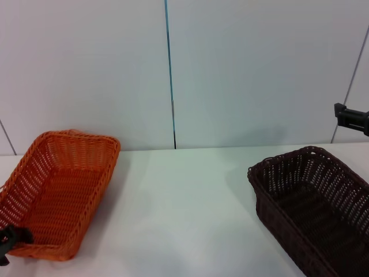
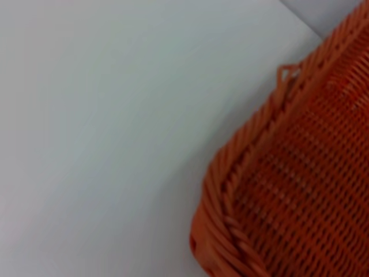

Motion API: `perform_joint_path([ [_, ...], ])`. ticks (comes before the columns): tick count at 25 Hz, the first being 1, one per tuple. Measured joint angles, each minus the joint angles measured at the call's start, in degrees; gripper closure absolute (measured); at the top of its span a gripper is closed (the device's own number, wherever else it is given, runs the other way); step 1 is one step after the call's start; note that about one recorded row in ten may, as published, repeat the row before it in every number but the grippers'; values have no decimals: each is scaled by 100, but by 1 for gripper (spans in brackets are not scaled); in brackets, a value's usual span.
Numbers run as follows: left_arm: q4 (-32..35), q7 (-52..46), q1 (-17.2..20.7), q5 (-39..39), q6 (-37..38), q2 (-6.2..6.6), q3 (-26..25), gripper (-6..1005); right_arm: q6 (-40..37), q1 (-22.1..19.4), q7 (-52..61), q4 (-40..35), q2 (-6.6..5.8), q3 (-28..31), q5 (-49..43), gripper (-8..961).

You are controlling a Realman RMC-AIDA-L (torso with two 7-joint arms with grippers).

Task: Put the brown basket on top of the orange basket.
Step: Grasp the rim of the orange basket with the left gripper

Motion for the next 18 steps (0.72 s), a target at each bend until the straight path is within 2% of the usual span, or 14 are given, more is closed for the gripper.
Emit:
perform_joint_path([
  [4,16,-5,14,-4,11,39,-37,259,-12,110,5,-92,0,50,-3,36],
  [12,118,-20,-26,40,58,68,-162,472,-13,309,12,-208,0,89,-10,36],
  [18,278,65,-102,69,35,162,-92,622,-48,338,28,-255,0,96,-12,35],
])
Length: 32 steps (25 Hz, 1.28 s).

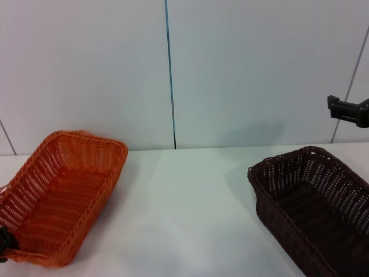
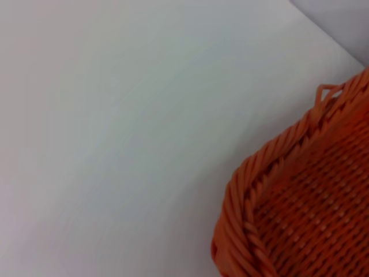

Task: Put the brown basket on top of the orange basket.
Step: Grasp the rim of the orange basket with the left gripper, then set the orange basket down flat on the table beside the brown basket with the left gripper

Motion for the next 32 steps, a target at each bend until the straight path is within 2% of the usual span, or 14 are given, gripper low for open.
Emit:
perform_joint_path([
  [5,45,75,-69,182,-61,21,54,745,-77,12,10,-48,0,0,1,35],
  [13,-15,385,-112,73,-276,119,-29,773,-84,23,15,-123,0,-1,2,35],
  [15,-69,586,-153,-90,-408,201,-106,780,-85,23,15,-137,0,-6,2,35],
  [19,-51,1068,-383,-372,-821,442,-381,811,-82,24,22,-164,0,-5,1,35],
  [25,73,1542,-709,-591,-1447,915,-916,850,-63,51,26,-173,0,-47,1,35],
  [30,431,1749,-904,-842,-1844,1334,-974,860,-45,59,40,-174,7,-81,1,35],
  [32,556,1799,-978,-895,-1946,1444,-975,860,-42,58,42,-174,8,-90,1,35],
])
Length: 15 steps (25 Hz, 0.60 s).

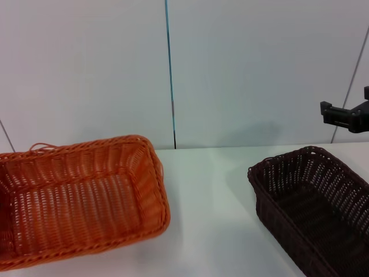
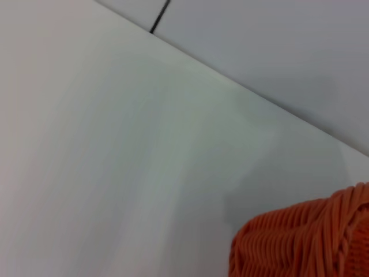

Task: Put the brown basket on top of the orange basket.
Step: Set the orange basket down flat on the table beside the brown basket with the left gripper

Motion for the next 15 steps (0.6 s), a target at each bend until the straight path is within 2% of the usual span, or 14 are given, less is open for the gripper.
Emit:
perform_joint_path([
  [4,190,125,-164,-18,-255,165,-2,860,7,-1,1,-5,1,-29,0,35],
  [8,284,265,-344,-25,-524,186,-2,860,29,-19,-17,-21,-6,-45,0,35],
  [12,471,363,-581,-53,-651,85,35,860,178,19,-13,-30,-13,-9,-2,35],
  [15,631,435,-736,-78,-600,-78,56,860,208,29,-9,-28,-8,-45,-70,35],
])
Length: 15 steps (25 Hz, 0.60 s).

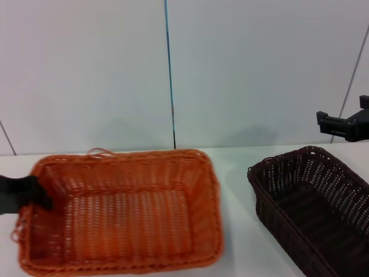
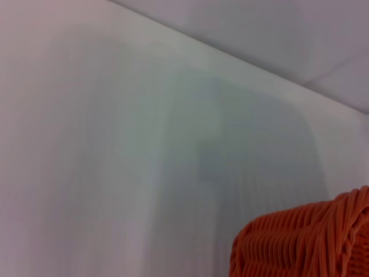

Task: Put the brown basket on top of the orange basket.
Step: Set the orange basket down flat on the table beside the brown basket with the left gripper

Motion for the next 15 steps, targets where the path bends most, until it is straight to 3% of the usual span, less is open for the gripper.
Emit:
perform_joint_path([
  [8,274,37,-124,-3,229,-376,49,860,65,0,-23,70,-4,-63,-150,35],
  [15,454,41,-149,-3,555,-550,126,861,60,2,-43,58,-9,-65,-153,35],
])
